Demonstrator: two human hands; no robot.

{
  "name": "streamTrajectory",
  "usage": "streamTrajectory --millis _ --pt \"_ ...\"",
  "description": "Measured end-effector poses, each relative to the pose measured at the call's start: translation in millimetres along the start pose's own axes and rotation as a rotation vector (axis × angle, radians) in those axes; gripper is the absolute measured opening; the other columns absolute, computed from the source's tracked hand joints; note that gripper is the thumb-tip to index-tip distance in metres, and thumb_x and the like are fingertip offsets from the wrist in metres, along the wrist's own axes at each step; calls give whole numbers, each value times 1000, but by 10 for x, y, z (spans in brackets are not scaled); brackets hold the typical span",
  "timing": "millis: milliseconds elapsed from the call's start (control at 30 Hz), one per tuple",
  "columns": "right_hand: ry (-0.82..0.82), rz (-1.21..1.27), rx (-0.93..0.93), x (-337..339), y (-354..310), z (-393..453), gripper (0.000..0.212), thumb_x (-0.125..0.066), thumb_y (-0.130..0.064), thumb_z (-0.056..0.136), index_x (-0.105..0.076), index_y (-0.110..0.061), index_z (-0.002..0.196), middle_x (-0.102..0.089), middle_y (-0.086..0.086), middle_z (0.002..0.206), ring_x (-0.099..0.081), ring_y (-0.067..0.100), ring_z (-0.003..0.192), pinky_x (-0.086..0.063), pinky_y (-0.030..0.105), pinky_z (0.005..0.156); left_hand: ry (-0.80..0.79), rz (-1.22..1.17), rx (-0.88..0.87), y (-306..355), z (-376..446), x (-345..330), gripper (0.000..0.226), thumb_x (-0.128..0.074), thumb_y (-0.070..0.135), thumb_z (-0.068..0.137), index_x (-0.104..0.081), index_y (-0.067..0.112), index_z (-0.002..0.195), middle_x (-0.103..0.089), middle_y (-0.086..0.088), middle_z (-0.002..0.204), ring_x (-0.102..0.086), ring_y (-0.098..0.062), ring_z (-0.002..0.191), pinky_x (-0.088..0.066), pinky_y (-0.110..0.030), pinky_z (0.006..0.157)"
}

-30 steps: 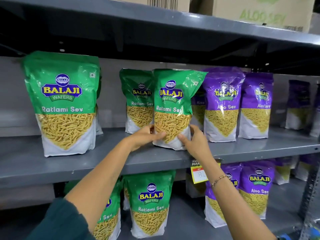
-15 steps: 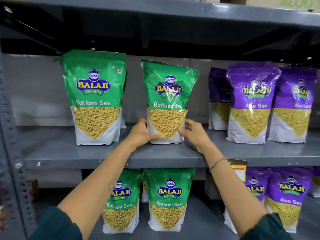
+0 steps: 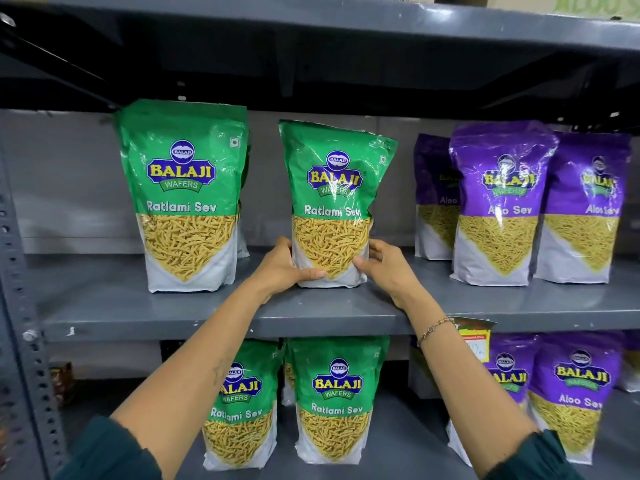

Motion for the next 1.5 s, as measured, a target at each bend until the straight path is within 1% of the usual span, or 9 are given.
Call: streamTrajectory --millis 367,467,567,733,867,967,1067,1200,1500 --pt "-39 -2 1 -16 -33 -62 37 -62 -6 84 -54 -6 121 -63 5 111 -59 20 107 -49 30 89 -69 1 8 -28 -100 -61 88 -79 42 67 -31 13 136 -46 3 141 -46 -17 124 -39 -28 92" --pt "247 -114 82 204 -215 -297 28 -62 -13 85 -59 -10 112 -65 3 105 -60 14 93 -50 27 82 258 205 -108 172 -402 238 65 -67 35 81 -37 10 133 -53 1 127 -52 -15 113 -42 -29 84" --pt "489 -42 314 193 -529 -899 14 -56 -7 85 -63 -10 96 -68 4 93 -60 7 82 -48 16 78 553 -115 -304 331 -1032 490 25 -59 26 88 -58 15 111 -64 9 98 -60 4 91 -47 -15 80" --pt "337 -27 624 -506 -467 -1756 11 -51 3 78 -61 -2 77 -61 6 78 -57 18 75 -44 21 72 703 -142 -442 -44 -1962 432 7 -56 21 90 -61 24 88 -64 5 74 -60 -10 69 -46 -17 67" --pt "7 -101 364 -1199 504 -1746 12 -52 -1 78 -61 -7 80 -61 2 79 -56 12 73 -45 21 69 631 118 -238 -995 -2090 166 8 -57 16 89 -62 13 95 -64 2 89 -55 -2 74 -45 -17 73" --pt "-206 -214 -64 -1640 1501 -1608 18 -56 -7 83 -60 -8 100 -65 6 92 -60 14 81 -53 32 81 541 127 40 -1959 -2017 123 49 -61 21 80 -45 4 123 -51 -8 120 -52 -23 109 -42 -36 97" --pt "-415 -290 -307 -1978 2050 -1671 47 -63 -17 85 -44 -2 126 -61 14 117 -59 23 102 -49 35 91 349 186 462 -2875 -1936 82 116 -73 51 67 -5 -3 145 -15 -20 153 -16 -36 143 -13 -47 118" --pt "-506 -315 -321 -2237 2169 -1687 50 -67 -14 82 -42 1 123 -53 24 124 -52 39 113 -46 52 95 -44 509 733 -3462 -1884 -22 127 -78 40 69 17 3 145 16 -15 158 19 -33 145 8 -54 116" --pt "-314 -354 -418 -2434 2380 -1503 53 -76 -15 73 -48 0 116 -61 14 97 -59 28 93 -49 37 84 -75 -169 534 -3627 -1639 -241 72 -82 21 65 -42 8 123 -60 -7 125 -58 -21 112 -44 -42 104"
Point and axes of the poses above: each hand's wrist, its own z-axis towards the middle knuckle, its own x-axis out of the back of the hand, y = z × x, the point moved 10 cm from there along z, towards the middle knuckle
